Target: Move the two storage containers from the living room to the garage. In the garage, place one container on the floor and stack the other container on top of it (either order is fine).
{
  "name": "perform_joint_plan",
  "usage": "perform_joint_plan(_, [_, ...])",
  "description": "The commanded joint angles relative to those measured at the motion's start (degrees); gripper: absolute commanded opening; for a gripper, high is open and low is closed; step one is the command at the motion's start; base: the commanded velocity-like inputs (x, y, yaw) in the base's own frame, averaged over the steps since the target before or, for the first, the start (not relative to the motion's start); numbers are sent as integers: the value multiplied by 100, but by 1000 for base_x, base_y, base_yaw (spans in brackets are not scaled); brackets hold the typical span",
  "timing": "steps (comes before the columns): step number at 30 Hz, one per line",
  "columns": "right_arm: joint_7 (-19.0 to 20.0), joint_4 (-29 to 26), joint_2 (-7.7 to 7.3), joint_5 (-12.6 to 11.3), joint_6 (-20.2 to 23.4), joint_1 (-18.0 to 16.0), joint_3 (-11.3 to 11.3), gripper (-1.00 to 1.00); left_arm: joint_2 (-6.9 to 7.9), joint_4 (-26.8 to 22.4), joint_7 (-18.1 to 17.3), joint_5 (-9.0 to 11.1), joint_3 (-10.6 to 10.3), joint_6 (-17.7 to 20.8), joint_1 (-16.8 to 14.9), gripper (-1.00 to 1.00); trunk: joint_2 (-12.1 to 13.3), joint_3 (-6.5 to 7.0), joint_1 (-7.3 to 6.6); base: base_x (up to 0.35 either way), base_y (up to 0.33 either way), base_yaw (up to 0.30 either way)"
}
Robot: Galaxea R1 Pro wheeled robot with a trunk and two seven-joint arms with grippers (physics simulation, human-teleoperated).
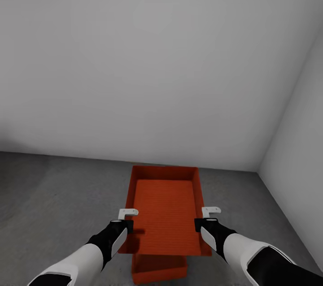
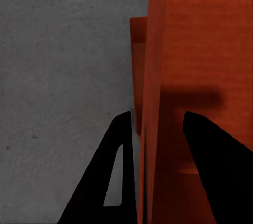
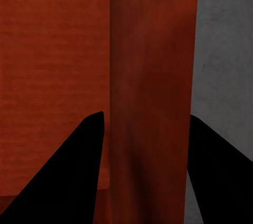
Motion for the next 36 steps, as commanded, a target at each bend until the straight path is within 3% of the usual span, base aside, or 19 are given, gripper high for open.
perform_joint_plan(1, [-300,-15,42,59,-210,-5,505,-100,-11,7,26,-32,95,44,-4,-100,-14,-22,3,0,0,0])
perform_joint_plan(36, [-300,-15,40,62,-210,-5,505,-100,-12,2,29,-32,96,44,-4,-100,-14,-345,3,0,0,0])
